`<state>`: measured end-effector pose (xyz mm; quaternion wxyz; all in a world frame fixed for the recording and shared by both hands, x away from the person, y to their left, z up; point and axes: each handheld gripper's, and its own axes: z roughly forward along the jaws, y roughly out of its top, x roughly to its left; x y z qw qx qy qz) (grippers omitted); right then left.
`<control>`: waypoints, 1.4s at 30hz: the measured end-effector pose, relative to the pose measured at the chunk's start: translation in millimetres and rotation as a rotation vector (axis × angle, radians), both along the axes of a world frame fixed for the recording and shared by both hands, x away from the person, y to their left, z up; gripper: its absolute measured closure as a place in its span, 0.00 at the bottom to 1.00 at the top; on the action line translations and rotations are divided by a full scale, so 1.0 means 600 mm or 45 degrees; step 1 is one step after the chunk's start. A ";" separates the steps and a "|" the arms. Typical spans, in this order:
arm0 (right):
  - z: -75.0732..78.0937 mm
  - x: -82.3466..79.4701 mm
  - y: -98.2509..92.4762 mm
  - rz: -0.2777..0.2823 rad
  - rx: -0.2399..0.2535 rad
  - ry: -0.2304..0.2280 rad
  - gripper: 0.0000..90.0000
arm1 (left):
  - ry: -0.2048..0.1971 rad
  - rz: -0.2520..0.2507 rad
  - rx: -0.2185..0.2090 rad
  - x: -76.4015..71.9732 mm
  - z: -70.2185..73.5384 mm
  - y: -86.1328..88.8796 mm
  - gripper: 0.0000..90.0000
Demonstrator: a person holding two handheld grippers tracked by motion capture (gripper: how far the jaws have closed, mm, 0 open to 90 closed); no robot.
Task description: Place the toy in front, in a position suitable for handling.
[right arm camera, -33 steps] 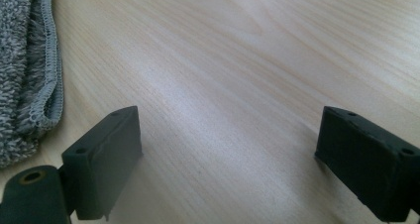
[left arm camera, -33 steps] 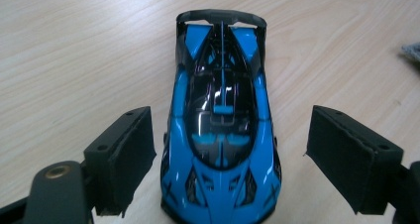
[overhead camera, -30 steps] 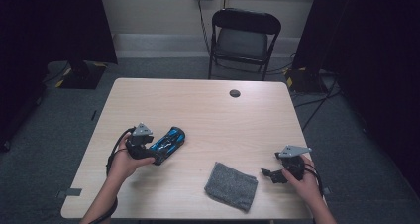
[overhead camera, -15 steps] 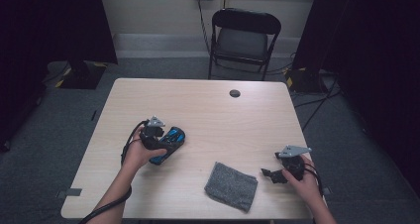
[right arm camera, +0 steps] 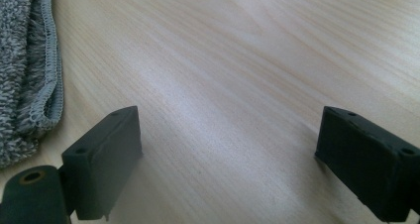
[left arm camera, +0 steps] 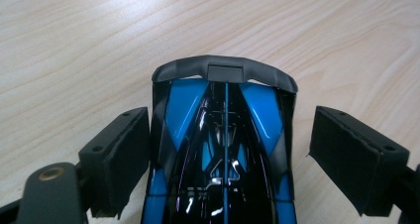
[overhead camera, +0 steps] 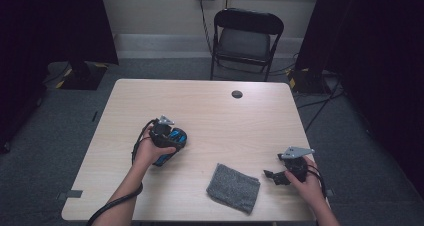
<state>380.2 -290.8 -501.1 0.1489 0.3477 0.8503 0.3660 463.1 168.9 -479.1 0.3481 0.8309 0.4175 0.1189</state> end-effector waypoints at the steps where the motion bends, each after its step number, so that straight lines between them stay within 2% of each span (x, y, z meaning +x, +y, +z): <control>1: 0.000 0.000 0.000 0.000 0.000 0.000 0.10 | -0.005 0.000 0.018 0.001 -0.002 -0.003 0.17; 8: 0.000 0.000 0.000 0.001 0.000 0.000 0.10 | -0.008 0.009 0.045 0.006 -0.009 -0.006 0.17; 12: 0.000 0.000 0.000 0.001 0.000 0.000 0.10 | 0.009 0.043 0.045 0.008 -0.015 -0.008 0.17; 23: 0.000 0.000 0.000 0.004 -0.001 0.001 0.10 | -0.030 0.042 0.067 0.005 -0.021 -0.010 0.21; 25: 0.000 0.000 0.000 0.004 -0.001 0.000 0.10 | -0.046 0.037 0.075 0.003 -0.021 -0.014 0.27; 27: 0.000 0.000 0.000 0.004 -0.001 0.001 0.10 | -0.055 0.031 0.089 0.003 -0.021 -0.015 0.27; 30: 0.000 0.000 0.000 0.004 0.000 0.001 0.10 | -0.050 0.039 0.082 0.003 -0.021 -0.016 0.27; 33: 0.000 0.000 0.000 0.004 -0.001 0.001 0.10 | -0.046 0.030 0.128 0.004 -0.017 -0.018 0.28; 36: 0.000 0.001 0.000 0.009 -0.001 0.000 0.10 | -0.044 0.033 0.138 0.003 -0.014 -0.020 0.28; 42: 0.000 0.001 0.000 0.011 0.001 -0.001 0.10 | -0.055 0.043 0.105 -0.001 -0.009 -0.016 0.28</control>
